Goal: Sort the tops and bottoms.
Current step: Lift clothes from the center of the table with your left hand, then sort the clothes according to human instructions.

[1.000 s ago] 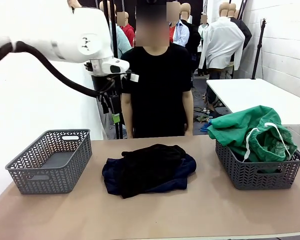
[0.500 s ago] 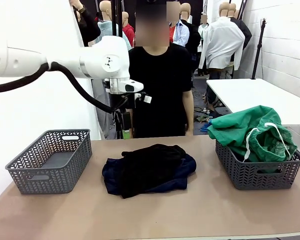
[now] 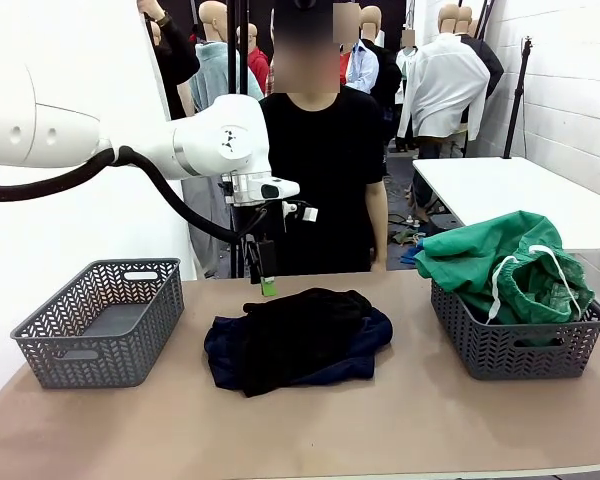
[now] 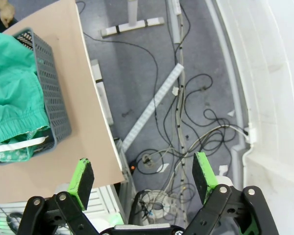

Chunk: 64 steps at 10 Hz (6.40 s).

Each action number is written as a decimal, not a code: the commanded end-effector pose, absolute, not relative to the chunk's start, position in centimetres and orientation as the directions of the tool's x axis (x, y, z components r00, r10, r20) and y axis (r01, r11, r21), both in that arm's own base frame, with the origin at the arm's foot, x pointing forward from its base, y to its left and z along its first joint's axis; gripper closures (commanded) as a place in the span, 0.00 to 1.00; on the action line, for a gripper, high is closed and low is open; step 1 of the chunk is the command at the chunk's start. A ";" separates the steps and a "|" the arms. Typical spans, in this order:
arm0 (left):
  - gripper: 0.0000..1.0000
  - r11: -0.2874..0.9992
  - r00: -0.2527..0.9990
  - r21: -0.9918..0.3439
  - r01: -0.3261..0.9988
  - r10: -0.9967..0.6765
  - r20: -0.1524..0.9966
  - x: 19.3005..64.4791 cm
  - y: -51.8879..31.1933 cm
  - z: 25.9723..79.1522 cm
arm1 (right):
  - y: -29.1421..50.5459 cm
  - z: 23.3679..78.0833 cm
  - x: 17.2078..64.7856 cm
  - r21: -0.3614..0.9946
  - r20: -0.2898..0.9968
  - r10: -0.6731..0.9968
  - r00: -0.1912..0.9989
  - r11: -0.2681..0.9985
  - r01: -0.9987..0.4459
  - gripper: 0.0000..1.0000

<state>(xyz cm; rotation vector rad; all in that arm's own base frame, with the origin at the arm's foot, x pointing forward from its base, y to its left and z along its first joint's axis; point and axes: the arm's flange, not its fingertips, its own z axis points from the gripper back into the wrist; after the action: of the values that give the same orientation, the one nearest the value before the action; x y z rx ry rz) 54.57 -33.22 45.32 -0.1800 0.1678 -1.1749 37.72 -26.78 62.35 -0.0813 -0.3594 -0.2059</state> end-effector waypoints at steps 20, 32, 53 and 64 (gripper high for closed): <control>0.28 0.296 0.307 -0.103 0.950 -0.945 0.116 59.8 -36.4 35.3 | -26.7 62.1 37.5 -0.054 0.349 -0.175 0.921 0.977 0.206 0.00; 1.00 0.297 0.322 -0.166 0.940 -0.934 0.156 59.1 -36.0 37.3 | -26.7 62.1 37.5 -0.054 0.349 -0.175 0.921 0.977 0.206 0.00; 1.00 0.424 0.243 0.250 0.871 -0.812 0.530 43.3 -36.2 82.8 | -26.7 62.1 37.5 -0.054 0.349 -0.175 0.921 0.977 0.206 0.00; 1.00 0.423 0.218 0.269 0.866 -0.802 0.557 38.7 -35.6 84.8 | -26.7 62.1 37.5 -0.054 0.349 -0.175 0.921 0.977 0.206 0.00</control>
<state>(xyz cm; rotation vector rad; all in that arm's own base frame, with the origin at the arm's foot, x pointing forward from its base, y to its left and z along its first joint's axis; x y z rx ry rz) 38.78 -35.72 83.90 -0.1076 -0.6776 -1.1558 37.71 -26.81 62.36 -0.0818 -0.3589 -0.2067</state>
